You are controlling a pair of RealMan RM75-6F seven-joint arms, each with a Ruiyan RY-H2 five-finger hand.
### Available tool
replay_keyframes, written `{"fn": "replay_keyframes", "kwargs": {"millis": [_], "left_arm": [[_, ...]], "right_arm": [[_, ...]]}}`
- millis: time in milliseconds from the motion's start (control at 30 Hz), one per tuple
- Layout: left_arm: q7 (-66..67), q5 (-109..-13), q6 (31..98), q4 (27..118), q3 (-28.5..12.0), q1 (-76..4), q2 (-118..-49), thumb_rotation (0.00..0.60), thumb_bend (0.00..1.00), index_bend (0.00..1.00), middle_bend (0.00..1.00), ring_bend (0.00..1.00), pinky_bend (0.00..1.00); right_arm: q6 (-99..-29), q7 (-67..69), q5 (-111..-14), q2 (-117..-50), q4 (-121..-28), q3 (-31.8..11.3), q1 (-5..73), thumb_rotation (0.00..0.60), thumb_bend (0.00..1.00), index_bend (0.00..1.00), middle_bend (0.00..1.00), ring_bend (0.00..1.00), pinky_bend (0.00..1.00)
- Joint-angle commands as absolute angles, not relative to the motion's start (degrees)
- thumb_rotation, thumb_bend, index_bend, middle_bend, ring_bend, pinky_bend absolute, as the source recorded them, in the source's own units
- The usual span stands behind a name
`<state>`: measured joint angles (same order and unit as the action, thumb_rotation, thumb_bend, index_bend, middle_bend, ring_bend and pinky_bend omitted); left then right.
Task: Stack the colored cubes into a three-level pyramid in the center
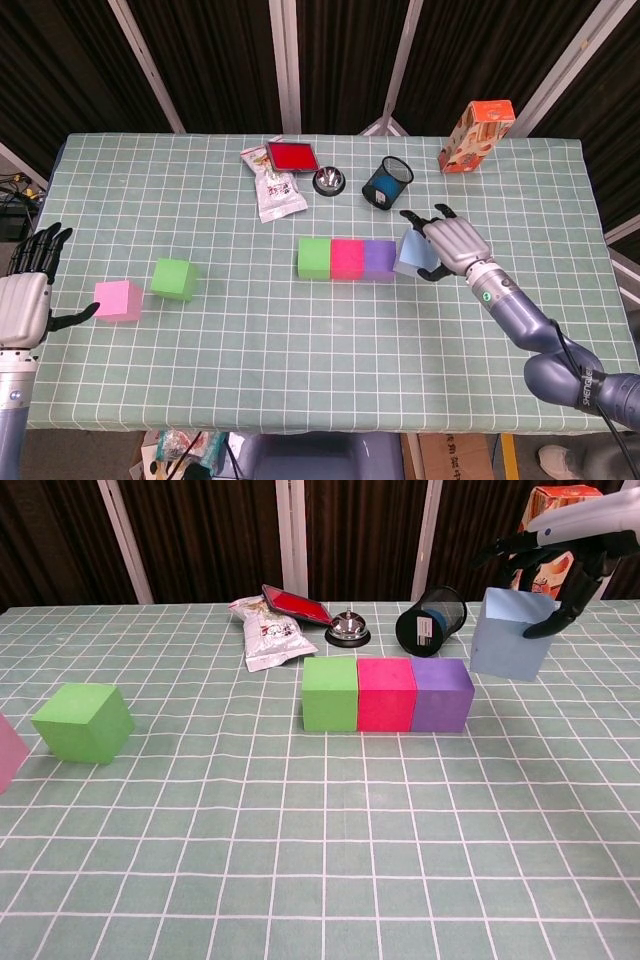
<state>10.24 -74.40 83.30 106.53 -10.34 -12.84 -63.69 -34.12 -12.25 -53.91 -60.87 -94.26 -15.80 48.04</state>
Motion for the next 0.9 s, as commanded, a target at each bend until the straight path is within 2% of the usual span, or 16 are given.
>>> {"fn": "replay_keyframes", "kwargs": {"millis": [33,267,367,667,900], "left_arm": [[10.3,-74.4,83.3,106.5,-10.4,-12.8,-63.7,0.6,0.05,0.0,0.0,0.0,0.01],[11.0,-74.0,83.6,106.5,-10.4,-12.8,-64.1,0.6,0.05,0.0,0.0,0.0,0.01],[11.4,-73.6,83.6,106.4,-10.5,-12.9,-64.3,0.6,0.05,0.0,0.0,0.0,0.01],[11.3,-73.9,83.3,106.3,-10.3,-12.9,-64.4,0.6,0.05,0.0,0.0,0.0,0.01],[10.8,-74.4,83.7,106.6,-10.2,-12.7,-64.0,0.6,0.05,0.0,0.0,0.0,0.01]], "right_arm": [[-33.3,-10.1,-55.9,-61.6,-92.9,-16.3,48.5,0.6,0.31,0.0,0.43,0.31,0.0],[-33.0,-2.1,-66.3,-63.0,-89.9,-17.2,48.4,0.6,0.31,0.0,0.43,0.31,0.0],[-32.3,1.8,-67.9,-61.6,-91.8,-16.8,47.6,0.6,0.31,0.0,0.43,0.31,0.0],[-35.0,5.1,-73.8,-60.6,-94.0,-14.0,45.1,0.6,0.31,0.0,0.43,0.31,0.0],[-39.1,6.5,-79.1,-60.3,-89.9,-11.2,42.9,0.6,0.31,0.0,0.43,0.31,0.0]]}}
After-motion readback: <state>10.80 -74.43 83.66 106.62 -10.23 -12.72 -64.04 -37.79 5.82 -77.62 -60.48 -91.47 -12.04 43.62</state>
